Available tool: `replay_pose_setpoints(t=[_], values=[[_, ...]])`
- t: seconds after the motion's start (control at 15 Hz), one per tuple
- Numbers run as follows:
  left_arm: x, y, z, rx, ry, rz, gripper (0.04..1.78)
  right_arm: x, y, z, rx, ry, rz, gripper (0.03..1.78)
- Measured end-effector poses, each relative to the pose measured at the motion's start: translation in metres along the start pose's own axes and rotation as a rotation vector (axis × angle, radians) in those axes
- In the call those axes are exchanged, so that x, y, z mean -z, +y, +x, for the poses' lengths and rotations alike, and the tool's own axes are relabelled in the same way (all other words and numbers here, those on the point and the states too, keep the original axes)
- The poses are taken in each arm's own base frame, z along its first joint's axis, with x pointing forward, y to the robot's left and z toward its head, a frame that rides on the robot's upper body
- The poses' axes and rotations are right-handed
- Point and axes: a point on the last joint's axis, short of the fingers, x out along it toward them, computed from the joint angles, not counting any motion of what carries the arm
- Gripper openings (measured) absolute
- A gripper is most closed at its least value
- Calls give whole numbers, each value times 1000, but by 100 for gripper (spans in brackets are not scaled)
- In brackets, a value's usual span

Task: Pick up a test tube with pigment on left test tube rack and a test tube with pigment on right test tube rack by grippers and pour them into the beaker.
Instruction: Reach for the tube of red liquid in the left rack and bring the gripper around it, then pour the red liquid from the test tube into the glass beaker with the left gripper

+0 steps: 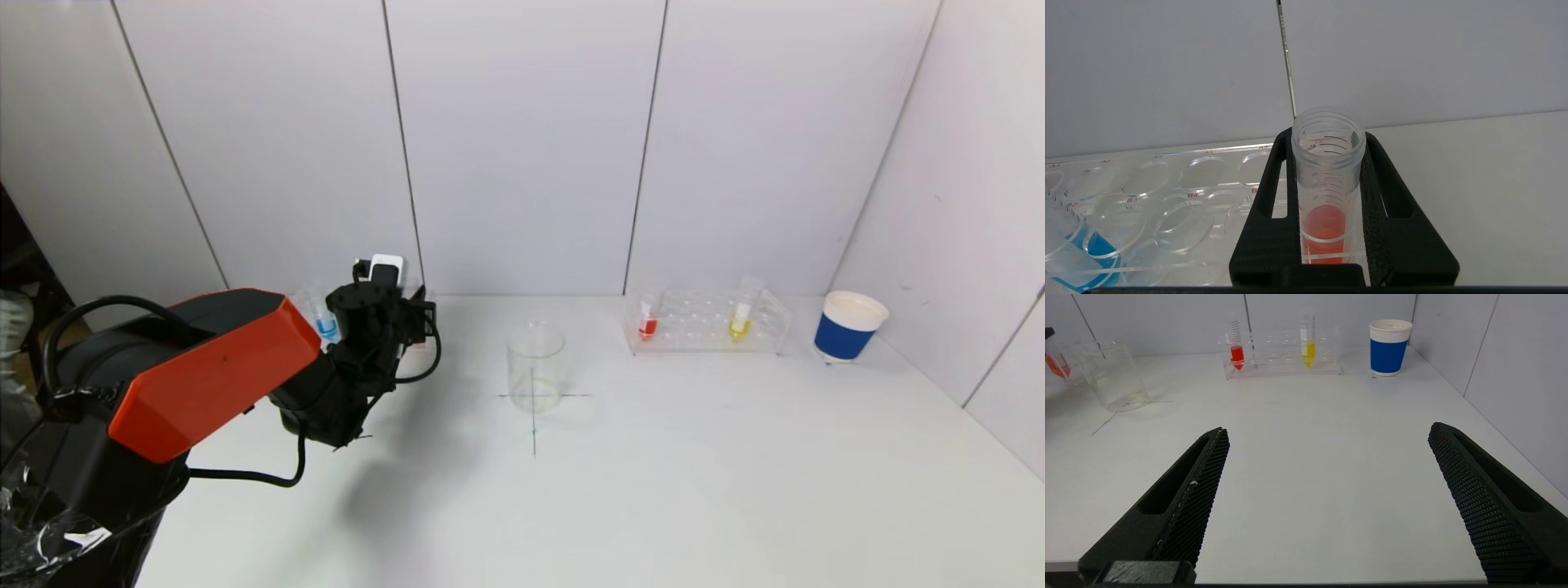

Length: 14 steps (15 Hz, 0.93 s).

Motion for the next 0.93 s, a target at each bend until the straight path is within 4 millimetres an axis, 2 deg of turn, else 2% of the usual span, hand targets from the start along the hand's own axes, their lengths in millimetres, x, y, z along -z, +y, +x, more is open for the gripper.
replay_pose_setpoints(t=[0.47, 0.93], values=[[-5, 1, -2, -3, -1, -2, 44, 0, 0, 0, 0, 0, 0, 177], [-43, 4, -7, -4, -30, -7, 44, 0, 0, 0, 0, 0, 0, 177]])
